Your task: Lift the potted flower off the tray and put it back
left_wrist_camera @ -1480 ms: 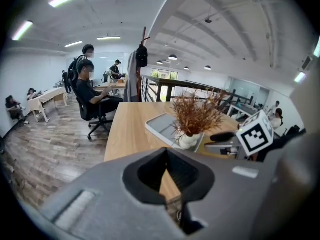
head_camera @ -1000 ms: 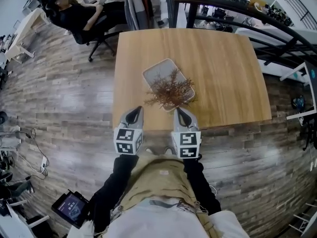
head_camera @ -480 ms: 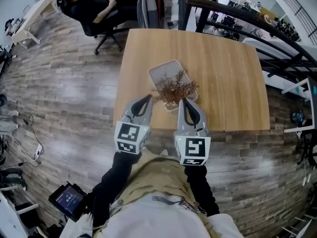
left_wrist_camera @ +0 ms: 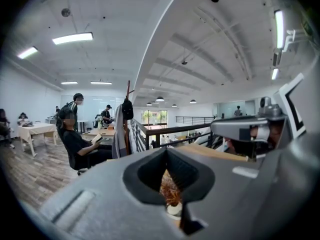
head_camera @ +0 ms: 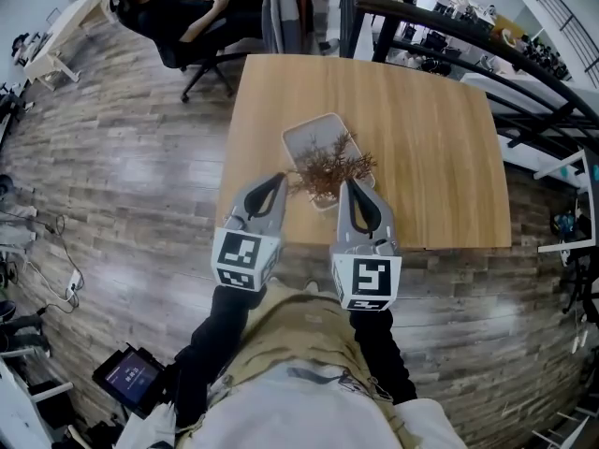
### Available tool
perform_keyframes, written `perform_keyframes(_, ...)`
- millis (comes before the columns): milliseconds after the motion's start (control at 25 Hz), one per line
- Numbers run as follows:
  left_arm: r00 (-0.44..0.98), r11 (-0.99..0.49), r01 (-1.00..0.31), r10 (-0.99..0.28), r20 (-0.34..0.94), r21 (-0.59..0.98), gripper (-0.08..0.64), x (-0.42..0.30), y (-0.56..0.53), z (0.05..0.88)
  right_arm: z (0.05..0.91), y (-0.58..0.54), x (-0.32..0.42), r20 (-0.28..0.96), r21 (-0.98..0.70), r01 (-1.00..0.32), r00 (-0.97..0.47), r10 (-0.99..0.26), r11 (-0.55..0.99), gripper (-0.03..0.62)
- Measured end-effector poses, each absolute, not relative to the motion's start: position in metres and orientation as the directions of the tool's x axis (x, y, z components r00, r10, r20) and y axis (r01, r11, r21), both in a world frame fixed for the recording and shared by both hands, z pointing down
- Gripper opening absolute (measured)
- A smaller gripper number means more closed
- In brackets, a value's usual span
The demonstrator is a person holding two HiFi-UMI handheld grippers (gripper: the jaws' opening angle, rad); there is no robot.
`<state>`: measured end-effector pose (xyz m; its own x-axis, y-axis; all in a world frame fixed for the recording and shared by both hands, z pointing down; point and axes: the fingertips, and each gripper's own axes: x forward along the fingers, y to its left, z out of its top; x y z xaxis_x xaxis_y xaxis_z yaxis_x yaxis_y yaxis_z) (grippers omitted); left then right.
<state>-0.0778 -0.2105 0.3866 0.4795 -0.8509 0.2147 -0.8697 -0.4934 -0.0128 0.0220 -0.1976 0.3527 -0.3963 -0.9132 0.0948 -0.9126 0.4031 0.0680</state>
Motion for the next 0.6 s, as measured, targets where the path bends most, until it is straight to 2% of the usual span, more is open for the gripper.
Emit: perform_keyframes(600,0.482,-0.496,-0.868,-0.849,0.214,-0.013,0.002,-0.0808,-0.2077,0.3841,0.3523,-0.1923,0.0182,0.097,0.068,-0.913,-0.395,-0.913,0.402,0.005)
